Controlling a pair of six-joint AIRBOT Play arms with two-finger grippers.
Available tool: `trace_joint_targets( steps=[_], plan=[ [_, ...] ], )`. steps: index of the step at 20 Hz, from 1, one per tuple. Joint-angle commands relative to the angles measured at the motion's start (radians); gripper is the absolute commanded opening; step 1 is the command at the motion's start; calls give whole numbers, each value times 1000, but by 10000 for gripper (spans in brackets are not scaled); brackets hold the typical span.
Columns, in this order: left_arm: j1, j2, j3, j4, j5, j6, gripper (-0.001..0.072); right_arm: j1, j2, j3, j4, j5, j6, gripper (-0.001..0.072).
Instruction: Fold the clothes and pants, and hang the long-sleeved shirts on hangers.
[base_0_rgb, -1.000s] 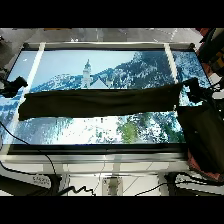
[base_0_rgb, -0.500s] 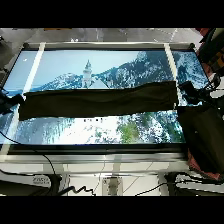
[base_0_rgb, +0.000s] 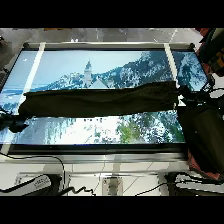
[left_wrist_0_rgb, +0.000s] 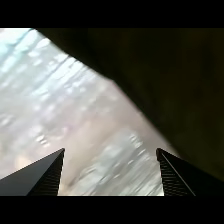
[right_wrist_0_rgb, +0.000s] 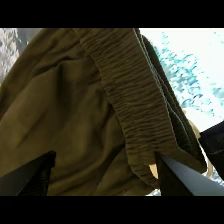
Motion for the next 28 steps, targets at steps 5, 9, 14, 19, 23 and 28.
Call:
trace_joint_targets(
  steps=[5, 9, 14, 19, 23, 28],
  plan=[
    [16, -121, -56, -292, 352, 5, 709, 15, -1, 1, 1, 71, -15, 687],
    [5, -167, -52, -291, 577, 16, 638, 125, -1, 7, 2, 78, -61, 678],
    [-44, -159, 9, -209, 662, 50, 20, 367, -1, 39, 0, -196, -59, 33],
    [-173, -7, 83, -126, 447, 305, 20, 620, -19, 101, 0, -434, 14, 31],
    [-289, 257, 87, -126, 347, 401, 20, 776, -158, 274, 1, -282, 63, 30],
    [-371, 528, 86, -188, 231, 357, 19, 958, -412, 530, 115, -154, 109, 30]
  ],
)
